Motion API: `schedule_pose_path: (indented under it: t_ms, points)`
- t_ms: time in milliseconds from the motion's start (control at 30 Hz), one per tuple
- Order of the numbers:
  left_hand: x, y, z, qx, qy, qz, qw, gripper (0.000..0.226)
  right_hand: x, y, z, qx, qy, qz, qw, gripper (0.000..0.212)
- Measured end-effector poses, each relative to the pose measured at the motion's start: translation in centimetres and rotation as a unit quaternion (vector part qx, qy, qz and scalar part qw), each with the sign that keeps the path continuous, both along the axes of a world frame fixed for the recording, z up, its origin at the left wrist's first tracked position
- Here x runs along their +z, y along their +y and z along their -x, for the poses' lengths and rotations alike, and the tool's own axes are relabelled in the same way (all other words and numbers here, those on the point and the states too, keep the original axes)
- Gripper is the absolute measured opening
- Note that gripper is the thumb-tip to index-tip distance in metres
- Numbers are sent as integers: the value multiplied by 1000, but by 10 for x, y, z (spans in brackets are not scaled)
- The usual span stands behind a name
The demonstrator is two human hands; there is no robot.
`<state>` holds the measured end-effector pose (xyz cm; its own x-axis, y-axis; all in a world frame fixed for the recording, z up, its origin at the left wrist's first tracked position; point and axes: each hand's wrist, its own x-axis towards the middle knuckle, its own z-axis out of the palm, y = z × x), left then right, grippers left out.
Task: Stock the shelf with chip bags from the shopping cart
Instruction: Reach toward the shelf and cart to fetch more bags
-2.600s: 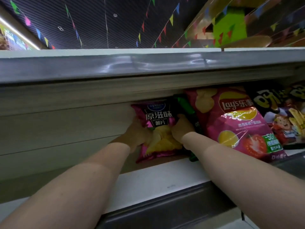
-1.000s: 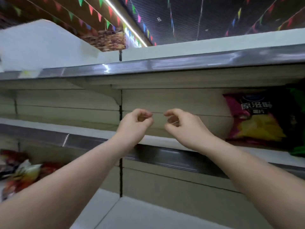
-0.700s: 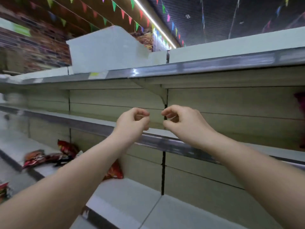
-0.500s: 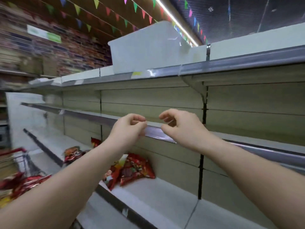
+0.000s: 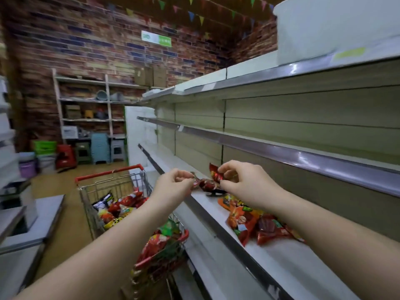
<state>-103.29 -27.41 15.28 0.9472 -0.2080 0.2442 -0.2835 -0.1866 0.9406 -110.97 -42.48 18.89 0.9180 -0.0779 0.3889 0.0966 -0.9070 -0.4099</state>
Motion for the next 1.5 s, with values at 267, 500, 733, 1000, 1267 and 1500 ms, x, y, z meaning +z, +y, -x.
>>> schedule_pose_path:
  t_ms: [267,500,733,1000,1267,1500]
  points:
    - [-25,28,-94,116,20,-17,993,8,-41,10,-130,101,38,-32,994,35]
    - [-43,43,-166,200,54,-15,978,9,-65,7,-237,157,93,-70,981,37]
    - [-88,72,-213,244,107,-41,963,3,-100,35,-316,190,157,-77,966,35]
    - [-168,111,-317,230,188,-34,954,9,-174,86,-417,187,227,-75,953,35]
    - [-253,176,-436,223,303,-16,927,3,-256,164,-533,148,332,-79,928,39]
    - [-321,188,-481,260,386,-28,884,28,-320,192,-571,109,408,-45,905,46]
